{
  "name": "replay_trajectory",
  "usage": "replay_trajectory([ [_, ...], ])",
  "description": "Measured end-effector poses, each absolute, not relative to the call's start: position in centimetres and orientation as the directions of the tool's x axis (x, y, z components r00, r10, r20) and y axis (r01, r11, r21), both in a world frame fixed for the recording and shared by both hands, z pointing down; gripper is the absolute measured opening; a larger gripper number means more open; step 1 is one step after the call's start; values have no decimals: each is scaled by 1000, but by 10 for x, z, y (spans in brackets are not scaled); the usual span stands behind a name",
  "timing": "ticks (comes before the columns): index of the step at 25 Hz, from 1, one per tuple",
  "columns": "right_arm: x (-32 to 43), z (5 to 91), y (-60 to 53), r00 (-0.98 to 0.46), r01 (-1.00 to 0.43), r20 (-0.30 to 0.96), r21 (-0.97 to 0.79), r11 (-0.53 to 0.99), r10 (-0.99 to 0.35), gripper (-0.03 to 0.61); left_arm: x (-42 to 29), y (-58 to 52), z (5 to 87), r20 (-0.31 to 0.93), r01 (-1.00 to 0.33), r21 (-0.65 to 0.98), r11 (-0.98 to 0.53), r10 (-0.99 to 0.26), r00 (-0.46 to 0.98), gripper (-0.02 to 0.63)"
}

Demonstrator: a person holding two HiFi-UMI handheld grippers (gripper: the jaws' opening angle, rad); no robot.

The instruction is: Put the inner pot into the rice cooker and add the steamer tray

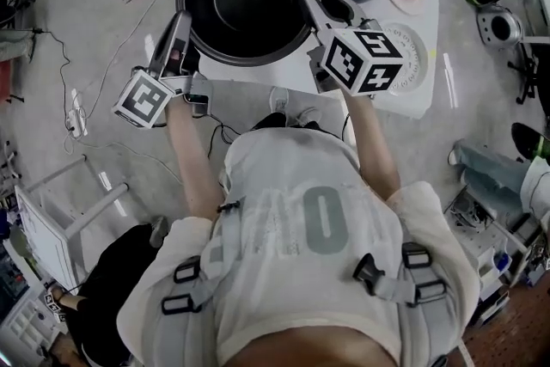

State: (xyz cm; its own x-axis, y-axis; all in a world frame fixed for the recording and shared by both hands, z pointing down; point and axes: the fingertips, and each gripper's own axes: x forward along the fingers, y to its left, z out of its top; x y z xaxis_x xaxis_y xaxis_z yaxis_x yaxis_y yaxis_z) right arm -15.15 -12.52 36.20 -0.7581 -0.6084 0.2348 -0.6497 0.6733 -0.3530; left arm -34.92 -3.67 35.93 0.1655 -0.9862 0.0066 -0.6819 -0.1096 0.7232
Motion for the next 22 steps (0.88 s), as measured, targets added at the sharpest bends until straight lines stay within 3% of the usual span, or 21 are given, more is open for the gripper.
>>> replay_trajectory([
  [13,-167,268,-183,-703,-690,76,-312,653,-707,86,-370,-104,256,-93,-809,532,-252,-966,240,46],
  [22,-110,227,-230,-634,-754,36,-250,607,-773,87,-315,-160,208,-159,-839,409,-359,-933,322,48],
])
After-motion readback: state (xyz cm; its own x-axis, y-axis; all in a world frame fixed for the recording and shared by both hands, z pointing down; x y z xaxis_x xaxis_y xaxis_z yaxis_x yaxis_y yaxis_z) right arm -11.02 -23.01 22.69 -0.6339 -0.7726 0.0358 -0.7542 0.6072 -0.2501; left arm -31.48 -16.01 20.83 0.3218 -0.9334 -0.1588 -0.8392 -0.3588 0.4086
